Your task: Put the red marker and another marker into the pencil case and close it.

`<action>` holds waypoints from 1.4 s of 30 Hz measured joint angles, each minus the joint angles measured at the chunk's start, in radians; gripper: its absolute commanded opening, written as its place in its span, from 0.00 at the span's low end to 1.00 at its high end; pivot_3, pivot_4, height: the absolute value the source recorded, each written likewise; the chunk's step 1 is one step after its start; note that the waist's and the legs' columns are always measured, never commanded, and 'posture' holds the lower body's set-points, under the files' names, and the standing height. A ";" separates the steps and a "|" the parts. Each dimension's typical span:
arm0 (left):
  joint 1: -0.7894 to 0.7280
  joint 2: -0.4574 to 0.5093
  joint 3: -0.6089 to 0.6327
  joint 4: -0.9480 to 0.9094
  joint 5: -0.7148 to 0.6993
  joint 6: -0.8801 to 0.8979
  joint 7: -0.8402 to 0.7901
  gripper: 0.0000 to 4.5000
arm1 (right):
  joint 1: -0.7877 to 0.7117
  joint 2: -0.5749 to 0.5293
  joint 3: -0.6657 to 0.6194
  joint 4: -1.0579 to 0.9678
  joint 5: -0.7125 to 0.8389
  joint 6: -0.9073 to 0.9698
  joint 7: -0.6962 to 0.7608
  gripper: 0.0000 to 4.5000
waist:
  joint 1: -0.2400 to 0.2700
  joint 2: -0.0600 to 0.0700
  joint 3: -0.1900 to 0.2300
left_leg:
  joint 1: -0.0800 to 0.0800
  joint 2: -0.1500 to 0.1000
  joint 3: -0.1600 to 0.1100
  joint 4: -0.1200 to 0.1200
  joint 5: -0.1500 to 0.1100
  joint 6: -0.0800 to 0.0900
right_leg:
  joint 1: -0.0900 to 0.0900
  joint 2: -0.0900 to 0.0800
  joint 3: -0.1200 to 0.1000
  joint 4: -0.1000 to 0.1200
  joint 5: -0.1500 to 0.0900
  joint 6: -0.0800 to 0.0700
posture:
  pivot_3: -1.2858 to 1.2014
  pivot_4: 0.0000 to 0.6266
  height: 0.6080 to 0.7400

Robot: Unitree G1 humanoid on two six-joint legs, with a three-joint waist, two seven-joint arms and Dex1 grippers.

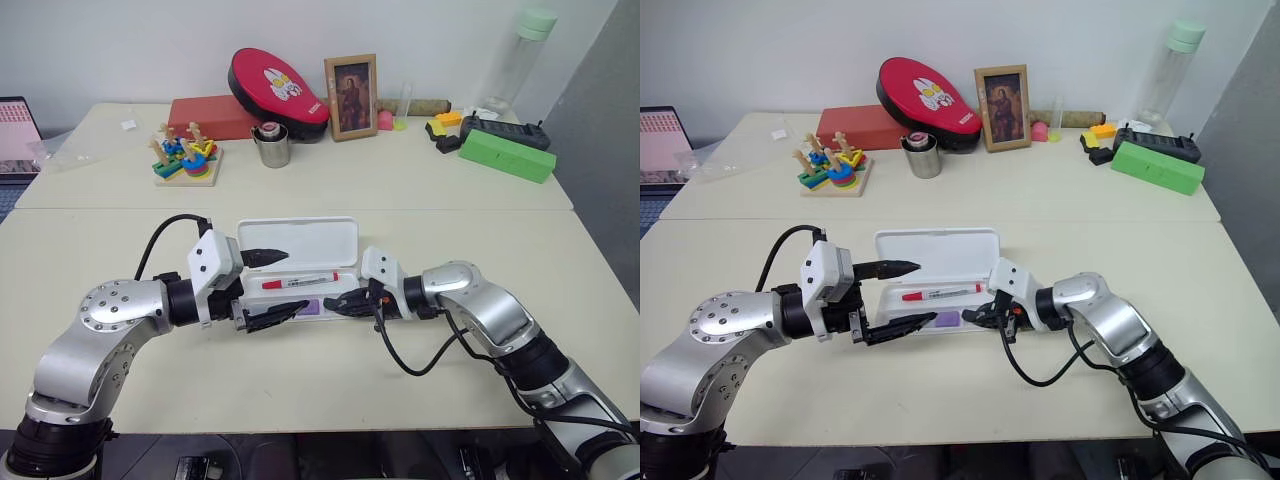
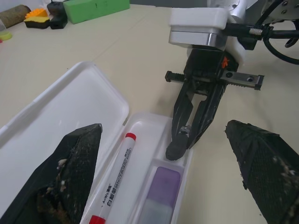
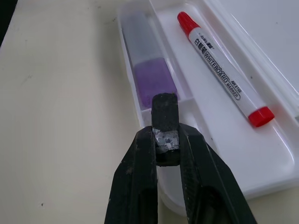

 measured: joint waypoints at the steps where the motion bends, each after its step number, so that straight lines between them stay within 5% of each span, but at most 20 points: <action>1: 0.000 0.000 0.000 0.000 0.000 0.004 0.002 1.00 | -0.002 0.001 0.000 0.004 -0.008 -0.003 0.001 0.07 | 0.000 0.000 0.000 | 0.000 0.000 0.000 0.000 0.000 0.000 | 0.000 0.000 0.000 0.000 0.000 0.000 | 0.52 0.24 1.00; 6: 0.000 0.000 0.000 0.000 0.000 0.007 0.005 1.00 | -0.002 0.000 0.000 0.017 -0.020 -0.019 0.019 0.07 | 0.000 0.000 0.000 | 0.000 0.000 0.000 0.000 0.000 0.000 | 0.000 0.000 0.000 0.000 0.000 0.000 | 0.52 0.24 1.00; 10: -0.005 -0.003 -0.001 0.000 0.000 0.007 0.005 1.00 | -0.002 -0.004 -0.001 0.017 -0.020 -0.020 0.022 0.33 | 0.000 0.000 0.000 | 0.000 0.000 0.000 0.000 0.000 0.000 | 0.000 0.000 0.000 0.000 0.000 0.000 | 0.52 0.24 1.00; 21: -0.023 -0.040 0.010 0.001 -0.017 0.028 0.053 1.00 | -0.040 0.055 -0.105 0.035 0.034 -0.019 0.018 0.85 | 0.000 0.000 0.000 | 0.000 0.000 0.000 0.000 0.000 0.000 | 0.000 0.000 0.000 0.000 0.001 -0.001 | 0.52 0.24 1.00; 24: -0.025 -0.076 0.072 0.001 -0.063 0.058 0.121 1.00 | -0.136 0.127 -0.206 0.069 0.094 0.002 -0.027 0.77 | -0.003 0.000 0.000 | 0.000 0.000 -0.001 0.000 0.000 0.000 | 0.000 0.000 -0.001 0.001 0.002 -0.003 | 0.52 0.24 1.00; 29: -0.034 -0.132 0.180 0.003 -0.123 0.099 0.250 1.00 | -0.357 0.239 -0.320 0.314 0.079 -0.003 -0.207 0.50 | -0.004 0.000 0.000 | 0.000 0.000 -0.001 0.000 0.000 0.000 | 0.001 0.000 -0.001 0.001 0.002 -0.004 | 0.52 0.24 1.00; 38: 0.013 -0.136 0.267 -0.021 -0.159 0.117 0.346 1.00 | -0.540 0.309 -0.311 0.773 -0.064 -0.106 -0.349 0.03 | -0.002 0.000 0.000 | 0.000 0.000 -0.001 -0.001 0.000 0.000 | 0.000 0.000 -0.002 0.001 0.003 -0.004 | 0.52 0.24 1.00; 42: 0.063 -0.134 0.305 -0.064 -0.198 0.118 0.347 1.00 | -0.543 0.322 -0.260 0.824 -0.100 -0.123 -0.280 0.01 | -0.003 0.000 0.000 | 0.000 0.000 -0.001 -0.001 0.000 0.000 | 0.000 0.000 -0.001 0.001 0.003 -0.004 | 0.52 0.24 1.00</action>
